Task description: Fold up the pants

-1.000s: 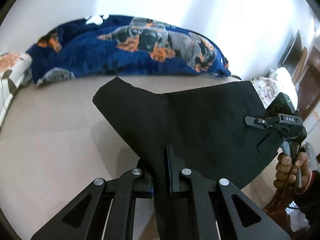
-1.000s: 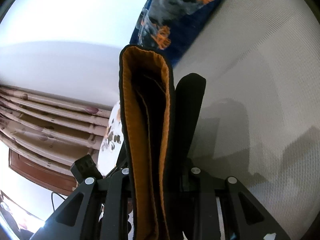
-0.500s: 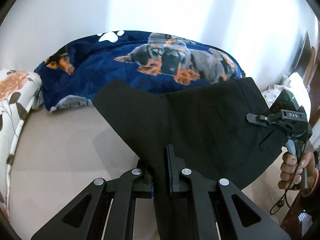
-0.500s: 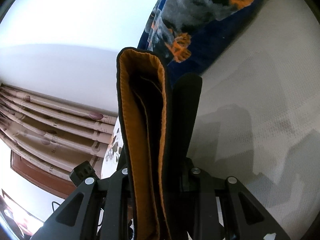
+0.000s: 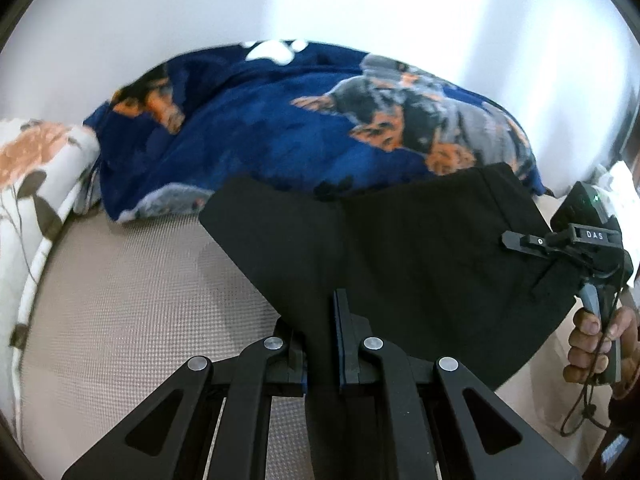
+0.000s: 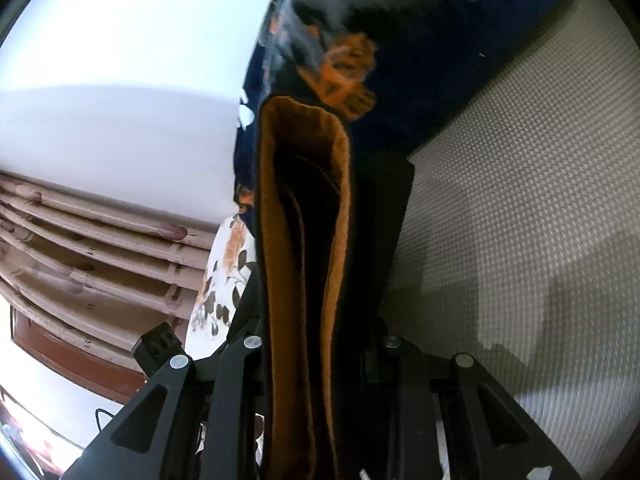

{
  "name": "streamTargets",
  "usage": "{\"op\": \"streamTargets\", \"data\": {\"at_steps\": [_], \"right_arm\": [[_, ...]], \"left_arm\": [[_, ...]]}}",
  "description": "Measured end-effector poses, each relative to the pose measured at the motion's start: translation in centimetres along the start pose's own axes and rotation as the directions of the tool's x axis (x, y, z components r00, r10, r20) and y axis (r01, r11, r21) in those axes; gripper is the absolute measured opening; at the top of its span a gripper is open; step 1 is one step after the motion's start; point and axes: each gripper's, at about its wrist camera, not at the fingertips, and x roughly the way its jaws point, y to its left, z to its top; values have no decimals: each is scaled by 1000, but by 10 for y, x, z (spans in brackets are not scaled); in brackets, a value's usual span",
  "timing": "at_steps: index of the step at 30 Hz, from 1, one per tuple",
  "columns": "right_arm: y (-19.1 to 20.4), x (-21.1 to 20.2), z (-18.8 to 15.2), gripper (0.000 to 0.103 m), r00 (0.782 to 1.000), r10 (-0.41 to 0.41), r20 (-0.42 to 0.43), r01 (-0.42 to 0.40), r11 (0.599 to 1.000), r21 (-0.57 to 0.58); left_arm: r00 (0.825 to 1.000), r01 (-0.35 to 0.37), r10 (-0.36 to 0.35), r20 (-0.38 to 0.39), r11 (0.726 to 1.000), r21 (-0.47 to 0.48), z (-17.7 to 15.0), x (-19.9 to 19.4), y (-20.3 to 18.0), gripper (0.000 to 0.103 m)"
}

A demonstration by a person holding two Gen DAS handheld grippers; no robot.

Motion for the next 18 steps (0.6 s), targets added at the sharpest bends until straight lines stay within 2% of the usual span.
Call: {"op": "streamTargets", "data": {"at_steps": [5, 7, 9, 13, 15, 18], "right_arm": [[-13, 3, 2, 23, 999, -44, -6, 44, 999, 1], [-13, 4, 2, 23, 995, -97, -10, 96, 995, -31], [-8, 6, 1, 24, 989, -150, -11, 148, 986, -73], [-1, 7, -1, 32, 968, -249, 13, 249, 959, -135], [4, 8, -4, 34, 958, -285, 42, 288, 944, -158], [12, 9, -10, 37, 936, -338, 100, 351, 918, -186]], "left_arm": [[1000, -7, 6, -15, 999, -34, -13, 15, 18, 14], [999, -12, 10, -30, 998, -60, -18, 22, 25, 19], [999, -21, 18, -42, 996, -84, -23, 28, 31, 32], [998, -55, 50, -42, 992, -117, -29, 31, 39, 50], [994, -96, 88, -59, 983, -158, -30, 35, 45, 73], [995, -97, 88, -52, 975, -201, -32, 36, 51, 79]]}}
